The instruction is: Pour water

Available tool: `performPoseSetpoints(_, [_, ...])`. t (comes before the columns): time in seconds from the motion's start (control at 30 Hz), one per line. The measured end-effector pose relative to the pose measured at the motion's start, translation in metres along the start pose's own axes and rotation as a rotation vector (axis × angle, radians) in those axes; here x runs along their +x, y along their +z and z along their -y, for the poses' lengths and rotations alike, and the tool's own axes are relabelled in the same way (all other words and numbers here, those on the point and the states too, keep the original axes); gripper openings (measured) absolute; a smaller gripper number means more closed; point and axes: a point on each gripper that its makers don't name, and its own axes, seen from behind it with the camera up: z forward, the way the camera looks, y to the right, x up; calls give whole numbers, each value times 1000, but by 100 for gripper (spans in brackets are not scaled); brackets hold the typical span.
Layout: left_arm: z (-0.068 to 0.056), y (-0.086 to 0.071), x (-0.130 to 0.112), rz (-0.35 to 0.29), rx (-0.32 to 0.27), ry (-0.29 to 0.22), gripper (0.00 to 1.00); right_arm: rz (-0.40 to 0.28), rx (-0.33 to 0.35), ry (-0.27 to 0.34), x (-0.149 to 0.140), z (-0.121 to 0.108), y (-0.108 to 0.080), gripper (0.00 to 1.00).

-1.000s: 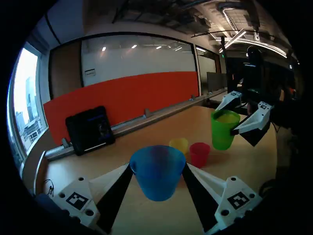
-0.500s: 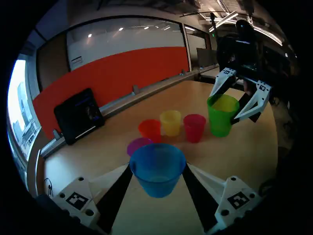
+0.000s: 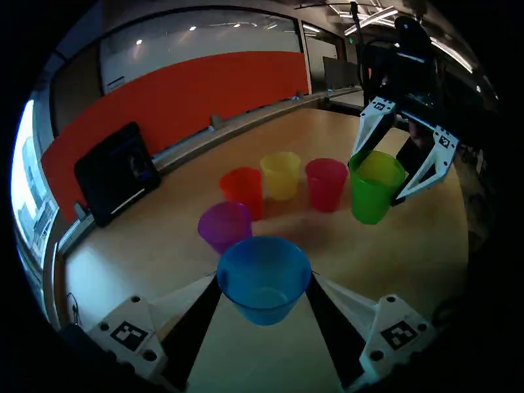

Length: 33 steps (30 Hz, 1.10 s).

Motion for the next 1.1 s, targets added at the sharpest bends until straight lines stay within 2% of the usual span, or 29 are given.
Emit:
performPoseSetpoints(0.4, [3,16,-18,26,-25,-36,88,45,16,6,-20,2,16,92])
performPoseSetpoints(0.93, [8,19,-35,51,-36,-76,88,59,10,12,-29,1,26,92])
performPoseSetpoints(1.1, [6,18,-42,72,-46,-93,93,63,4,12,-32,1,28,93])
